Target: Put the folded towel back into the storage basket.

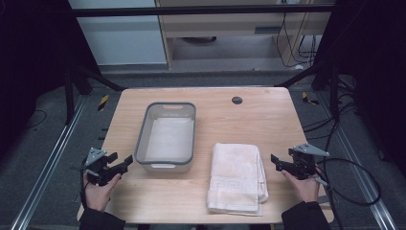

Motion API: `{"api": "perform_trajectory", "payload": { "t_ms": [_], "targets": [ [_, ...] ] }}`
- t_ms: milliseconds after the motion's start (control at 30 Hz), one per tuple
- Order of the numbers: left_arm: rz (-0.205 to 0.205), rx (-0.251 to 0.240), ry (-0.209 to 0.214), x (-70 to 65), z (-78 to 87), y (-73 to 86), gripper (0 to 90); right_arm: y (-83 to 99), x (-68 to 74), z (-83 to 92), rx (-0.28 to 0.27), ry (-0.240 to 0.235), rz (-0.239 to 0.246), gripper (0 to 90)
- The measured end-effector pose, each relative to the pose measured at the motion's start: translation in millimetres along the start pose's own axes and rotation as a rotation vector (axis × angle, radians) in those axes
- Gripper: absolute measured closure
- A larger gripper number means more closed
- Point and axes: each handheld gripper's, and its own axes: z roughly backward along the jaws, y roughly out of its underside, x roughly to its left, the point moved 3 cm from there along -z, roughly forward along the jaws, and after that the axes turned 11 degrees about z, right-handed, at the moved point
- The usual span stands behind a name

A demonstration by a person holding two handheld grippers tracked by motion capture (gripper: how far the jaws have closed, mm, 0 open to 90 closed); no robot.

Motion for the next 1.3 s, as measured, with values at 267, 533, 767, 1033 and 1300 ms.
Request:
{"api": "perform_trajectory", "payload": {
  "t_ms": [267, 533, 767, 1033, 1300],
  "targets": [
    [-0.027, -0.033, 0.018, -10.3, 7.4, -3.7, 33.8, -4.2, 3.4, 3.1, -0.003, -0.017, 0.021, 26.4],
    [-0.041, -0.062, 0.029, -17.0, 13.3, -8.5, 34.6, -11.4, 4.4, 9.4, -0.023, -0.035, 0.019, 31.2],
    [-0.053, -0.064, 0.05, -25.5, 13.5, -11.3, 35.3, -16.3, 5.0, 9.7, -0.029, -0.043, 0.022, 31.8],
    [-0.069, -0.068, 0.081, -40.9, 14.3, -14.3, 36.4, -28.2, 4.1, 11.4, -0.062, -0.048, 0.001, 34.2],
    [-0.077, -0.081, 0.111, -53.7, 15.6, -21.2, 37.1, -44.9, 8.1, 17.4, -0.098, -0.068, 0.001, 35.0]
  ]
}}
